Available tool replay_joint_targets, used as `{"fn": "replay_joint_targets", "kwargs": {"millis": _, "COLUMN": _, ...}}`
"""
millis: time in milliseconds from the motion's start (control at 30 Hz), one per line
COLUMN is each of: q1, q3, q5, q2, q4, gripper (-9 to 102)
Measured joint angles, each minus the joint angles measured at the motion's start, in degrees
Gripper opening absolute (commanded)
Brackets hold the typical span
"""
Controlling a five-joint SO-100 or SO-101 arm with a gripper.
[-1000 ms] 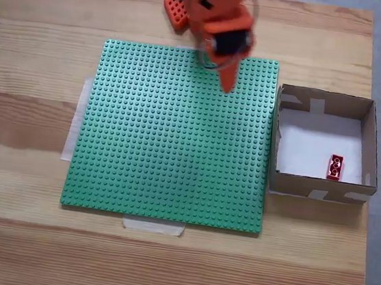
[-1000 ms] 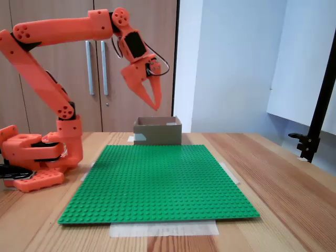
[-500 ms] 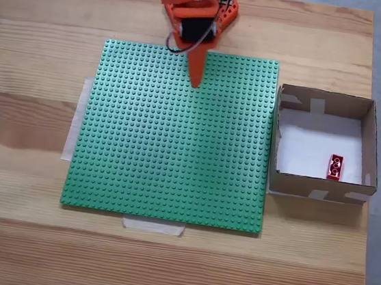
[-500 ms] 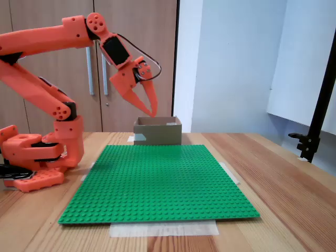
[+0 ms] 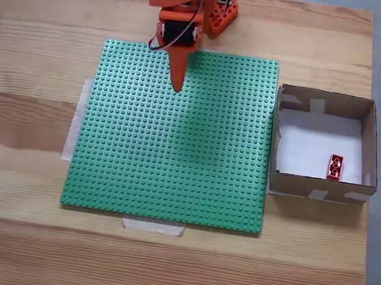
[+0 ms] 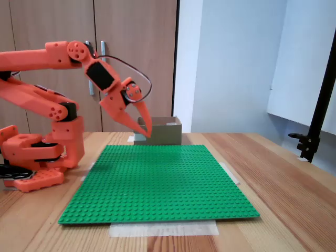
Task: Pick the red lego block and put it in the box.
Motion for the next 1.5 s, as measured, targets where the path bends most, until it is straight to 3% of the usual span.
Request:
{"fn": "replay_joint_targets", "kwargs": {"millis": 200, "q1": 0.6, "q3": 7.2, "q5": 3.3, "q2": 3.2, "q4": -2.9, "gripper": -1}}
{"fn": "replay_joint_targets", "kwargs": {"millis": 767, "q1": 1.2, "q3": 22.9, "q5": 0.3, "q2": 14.9, "q4": -6.2, "gripper": -1}}
{"fn": "replay_joint_targets", "kwargs": {"millis": 1500, "q1": 1.1, "q3": 31.5, "q5": 0.0, "q2": 24.0, "q4": -5.4, "gripper": -1}}
